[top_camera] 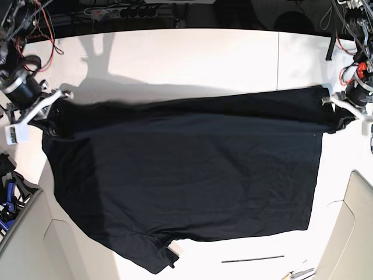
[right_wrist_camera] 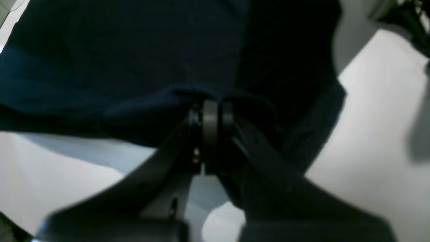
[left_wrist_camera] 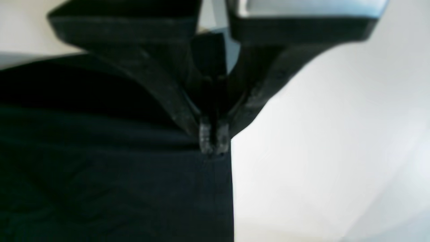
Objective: Fold the T-shirt properly
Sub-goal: 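Lift the shoulder corners and pull them apart to stretch the shirt, then release the right gripper and move it along the shirt's side edge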
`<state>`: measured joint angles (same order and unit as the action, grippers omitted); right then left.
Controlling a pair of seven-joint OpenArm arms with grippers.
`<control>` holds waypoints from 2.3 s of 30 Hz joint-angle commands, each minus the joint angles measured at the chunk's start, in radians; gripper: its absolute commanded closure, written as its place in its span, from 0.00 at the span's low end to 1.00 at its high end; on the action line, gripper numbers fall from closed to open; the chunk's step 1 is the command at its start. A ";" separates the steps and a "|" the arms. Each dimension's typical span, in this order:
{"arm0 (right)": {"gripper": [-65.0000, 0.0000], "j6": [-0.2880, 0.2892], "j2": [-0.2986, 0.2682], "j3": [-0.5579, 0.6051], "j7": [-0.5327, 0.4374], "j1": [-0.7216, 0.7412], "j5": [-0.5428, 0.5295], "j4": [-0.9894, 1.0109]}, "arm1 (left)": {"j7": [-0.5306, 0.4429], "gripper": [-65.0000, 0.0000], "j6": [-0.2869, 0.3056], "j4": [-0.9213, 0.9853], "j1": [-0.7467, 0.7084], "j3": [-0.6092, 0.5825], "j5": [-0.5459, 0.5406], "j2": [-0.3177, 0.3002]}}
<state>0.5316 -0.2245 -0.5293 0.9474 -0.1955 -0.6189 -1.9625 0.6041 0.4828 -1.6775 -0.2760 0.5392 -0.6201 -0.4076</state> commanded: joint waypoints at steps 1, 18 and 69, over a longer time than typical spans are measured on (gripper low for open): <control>1.00 0.000 -0.014 0.007 -0.034 0.029 -0.011 0.002 | -0.027 1.00 0.000 -0.012 0.013 0.008 -0.010 -0.023; 1.00 0.026 -0.063 0.221 -0.068 0.372 0.056 0.392 | -0.107 1.00 -0.001 0.040 0.052 -0.082 0.082 -0.027; 0.71 -0.003 -0.058 0.184 -0.078 0.402 0.091 0.636 | 0.089 0.59 0.031 0.154 0.087 -0.074 -0.020 -0.027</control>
<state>0.5205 -0.2684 -0.3420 0.8886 0.1841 -0.5060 -1.3064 0.7105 0.5091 -1.5101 -0.1970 0.4557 -0.6247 -0.4152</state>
